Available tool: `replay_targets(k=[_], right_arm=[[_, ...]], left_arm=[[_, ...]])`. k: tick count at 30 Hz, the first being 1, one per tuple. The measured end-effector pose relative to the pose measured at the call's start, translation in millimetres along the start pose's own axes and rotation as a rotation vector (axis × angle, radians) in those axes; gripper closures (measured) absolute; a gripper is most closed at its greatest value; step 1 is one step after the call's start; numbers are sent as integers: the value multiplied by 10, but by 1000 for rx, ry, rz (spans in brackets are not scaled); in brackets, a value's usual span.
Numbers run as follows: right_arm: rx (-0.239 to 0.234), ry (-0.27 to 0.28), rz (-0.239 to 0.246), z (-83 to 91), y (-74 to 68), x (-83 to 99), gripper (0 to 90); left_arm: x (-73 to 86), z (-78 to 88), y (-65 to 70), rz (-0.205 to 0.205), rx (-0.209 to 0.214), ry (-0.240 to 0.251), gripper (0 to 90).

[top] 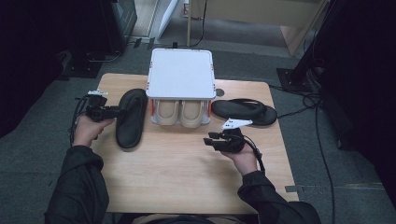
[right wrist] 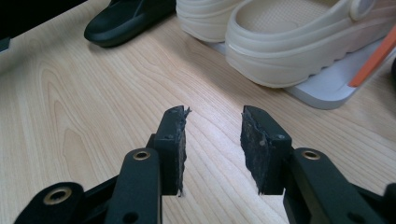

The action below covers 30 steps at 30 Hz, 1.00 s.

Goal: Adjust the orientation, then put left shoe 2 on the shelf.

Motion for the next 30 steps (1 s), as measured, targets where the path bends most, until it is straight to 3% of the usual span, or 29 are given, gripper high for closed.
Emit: replay_targets(k=[8,14,19,30], right_arm=[[15,-1,-15,42,20,57,608],[25,-1,-19,69,28,91,607],[28,-3,-22,73,32,99,607],[19,3,-13,38,20,67,607]], left_arm=[[-7,-192,-117,4,3,-34,510],[-5,-283,-174,18,17,-44,561],[-11,-294,-176,29,50,-41,650],[-49,-153,-115,60,38,-11,680]])
Point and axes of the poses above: each handheld gripper's, and its own axes: z roughly backward along the jaws, x roughly out of its underside, y roughly to its right, the point moved 2 cm from there along -z, roughly forward along the jaws, and after that the axes turned 13 degrees about x, right-handed, at the moved point
